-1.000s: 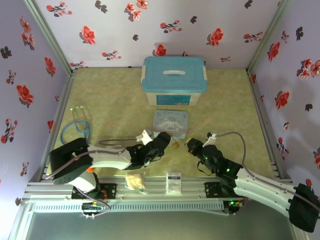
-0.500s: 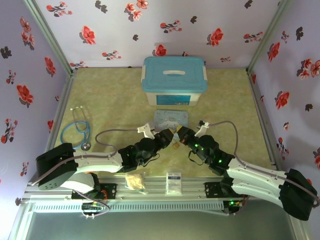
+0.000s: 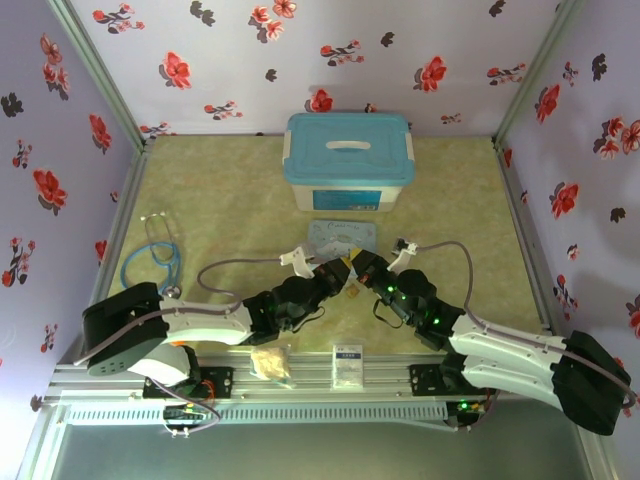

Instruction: Unlock a padlock with a key

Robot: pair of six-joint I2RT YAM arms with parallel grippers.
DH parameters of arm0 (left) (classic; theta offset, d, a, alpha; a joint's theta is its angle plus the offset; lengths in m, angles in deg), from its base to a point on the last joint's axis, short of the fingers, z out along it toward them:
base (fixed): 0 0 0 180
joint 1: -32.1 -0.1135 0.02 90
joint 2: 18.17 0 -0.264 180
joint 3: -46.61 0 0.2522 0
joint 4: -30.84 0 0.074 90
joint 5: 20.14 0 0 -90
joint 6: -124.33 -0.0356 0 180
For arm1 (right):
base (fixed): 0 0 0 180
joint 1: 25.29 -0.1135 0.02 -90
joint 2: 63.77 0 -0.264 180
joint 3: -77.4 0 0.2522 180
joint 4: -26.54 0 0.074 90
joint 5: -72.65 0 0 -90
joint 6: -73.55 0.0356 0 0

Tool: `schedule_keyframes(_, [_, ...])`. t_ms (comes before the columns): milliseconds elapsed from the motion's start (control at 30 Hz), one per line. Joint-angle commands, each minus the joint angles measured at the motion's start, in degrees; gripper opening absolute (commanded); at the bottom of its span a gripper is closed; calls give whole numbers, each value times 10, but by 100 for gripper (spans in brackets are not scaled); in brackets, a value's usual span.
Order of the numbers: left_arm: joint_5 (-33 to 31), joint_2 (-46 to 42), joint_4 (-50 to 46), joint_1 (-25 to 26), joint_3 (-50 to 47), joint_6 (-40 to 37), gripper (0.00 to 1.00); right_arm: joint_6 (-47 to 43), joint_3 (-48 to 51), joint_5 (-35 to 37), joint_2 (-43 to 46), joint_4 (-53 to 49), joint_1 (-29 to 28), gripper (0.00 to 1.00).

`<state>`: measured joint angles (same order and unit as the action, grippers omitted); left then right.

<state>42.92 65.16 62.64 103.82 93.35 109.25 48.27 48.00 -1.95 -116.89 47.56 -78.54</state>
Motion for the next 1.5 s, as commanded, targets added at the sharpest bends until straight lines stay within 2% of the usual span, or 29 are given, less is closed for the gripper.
schedule_keyframes(0, [-13,14,27,-6,4,8,9,6,-2,6,-3,21,-6,0])
schedule_keyframes(133, [-19,4,19,-10,4,-9,6,8,8,3,-2,23,-10,0])
schedule_keyframes(200, [-20,-2,13,-12,5,-16,0,9,13,6,1,23,-11,0])
schedule_keyframes(433, [-18,-15,-4,-19,1,-23,0,3,20,-2,14,16,-12,0])
schedule_keyframes(467, [-14,-20,-11,-21,-1,-29,0,-4,22,-5,19,11,-11,2])
schedule_keyframes(500, [-3,-29,-24,-25,-1,-39,0,-13,25,-12,32,-5,-5,17])
schedule_keyframes(533, [13,-41,-42,-32,0,-53,0,-26,22,-21,52,-41,4,37])
schedule_keyframes(600, [53,-71,-111,-50,12,-84,0,-57,13,-32,109,-137,30,62])
schedule_keyframes(700, [158,-114,-251,-95,51,-160,0,-115,-5,-51,200,-271,78,74])
schedule_keyframes(767, [253,-133,-300,-130,70,-215,0,-159,-10,-69,242,-326,113,80])
schedule_keyframes(867, [446,-147,-343,-191,93,-293,0,-218,0,-132,297,-321,161,82])
schedule_keyframes(933, [537,-146,-450,-213,138,-373,0,-257,8,-216,299,-277,181,84])
schedule_keyframes(1033, [553,-148,-617,-215,197,-497,0,-286,7,-316,275,-219,188,84])
schedule_keyframes(1100, [564,-151,-662,-216,210,-539,0,-290,4,-363,252,-180,189,84])
schedule_keyframes(1233, [588,-160,-685,-220,217,-608,0,-273,7,-460,180,-75,189,83])
schedule_keyframes(1333, [625,-161,-689,-234,222,-650,0,-262,-4,-534,135,-33,189,80])
schedule_keyframes(1467, [669,-155,-688,-243,232,-683,0,-227,1,-592,86,45,189,76])
